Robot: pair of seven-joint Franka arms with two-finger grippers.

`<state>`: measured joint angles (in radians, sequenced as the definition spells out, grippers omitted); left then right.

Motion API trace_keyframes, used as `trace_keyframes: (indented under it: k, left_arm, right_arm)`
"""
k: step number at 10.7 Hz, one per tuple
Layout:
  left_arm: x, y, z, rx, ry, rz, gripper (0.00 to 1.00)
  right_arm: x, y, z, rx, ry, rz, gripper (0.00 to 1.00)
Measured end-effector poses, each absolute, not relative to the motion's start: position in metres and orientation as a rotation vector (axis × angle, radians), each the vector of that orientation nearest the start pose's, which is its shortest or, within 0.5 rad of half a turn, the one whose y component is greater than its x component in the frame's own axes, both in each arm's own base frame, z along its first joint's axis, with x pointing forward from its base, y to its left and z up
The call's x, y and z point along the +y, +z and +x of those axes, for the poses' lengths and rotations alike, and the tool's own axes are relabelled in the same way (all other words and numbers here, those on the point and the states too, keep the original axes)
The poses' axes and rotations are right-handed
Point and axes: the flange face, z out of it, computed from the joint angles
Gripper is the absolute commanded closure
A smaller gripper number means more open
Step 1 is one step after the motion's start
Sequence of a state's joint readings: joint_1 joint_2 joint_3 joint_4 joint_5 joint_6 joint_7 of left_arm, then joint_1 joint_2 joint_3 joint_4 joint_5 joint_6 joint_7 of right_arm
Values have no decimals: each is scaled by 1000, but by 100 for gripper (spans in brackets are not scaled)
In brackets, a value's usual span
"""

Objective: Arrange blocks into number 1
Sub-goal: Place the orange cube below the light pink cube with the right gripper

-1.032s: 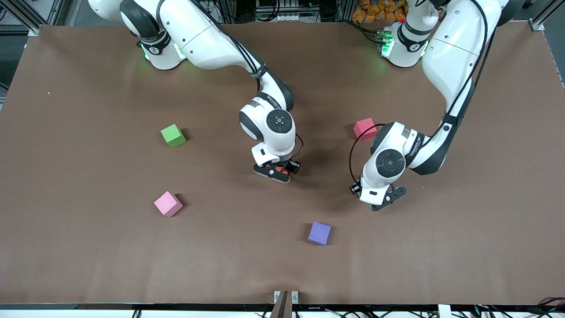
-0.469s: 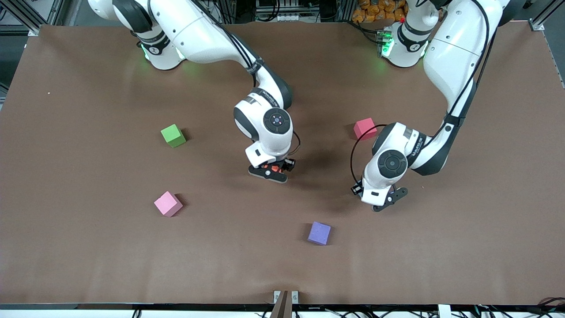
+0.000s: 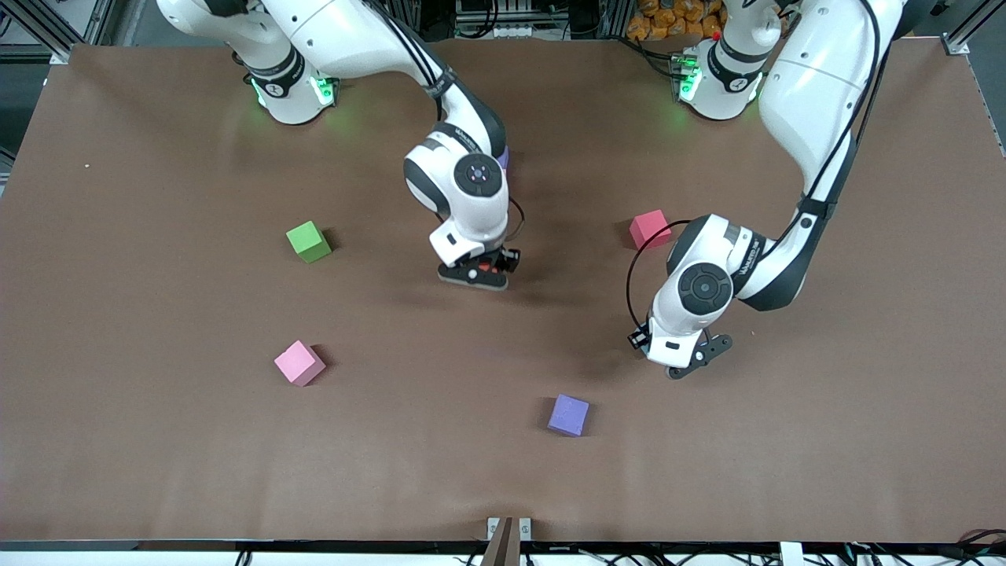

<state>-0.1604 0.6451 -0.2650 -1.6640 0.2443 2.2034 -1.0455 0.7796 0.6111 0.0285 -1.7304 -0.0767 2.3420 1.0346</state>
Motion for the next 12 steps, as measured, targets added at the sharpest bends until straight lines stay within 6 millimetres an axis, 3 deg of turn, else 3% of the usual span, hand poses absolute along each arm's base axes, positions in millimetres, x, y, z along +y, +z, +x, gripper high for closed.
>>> trace_keyframes:
  k: [3,8,12]
  left_arm:
    - [-265,267,606,-692,60,-2972,100]
    - [-311,278,561,-563,157,-2995,100]
    - [-335,275,540,-514,199,-3012,100]
  right_arm:
    - [482,195,415,193,-44,-3150,100]
    - [481,202,393,152,-41,-3154,100]
    - [483,200,380,122,-30,-3165,100]
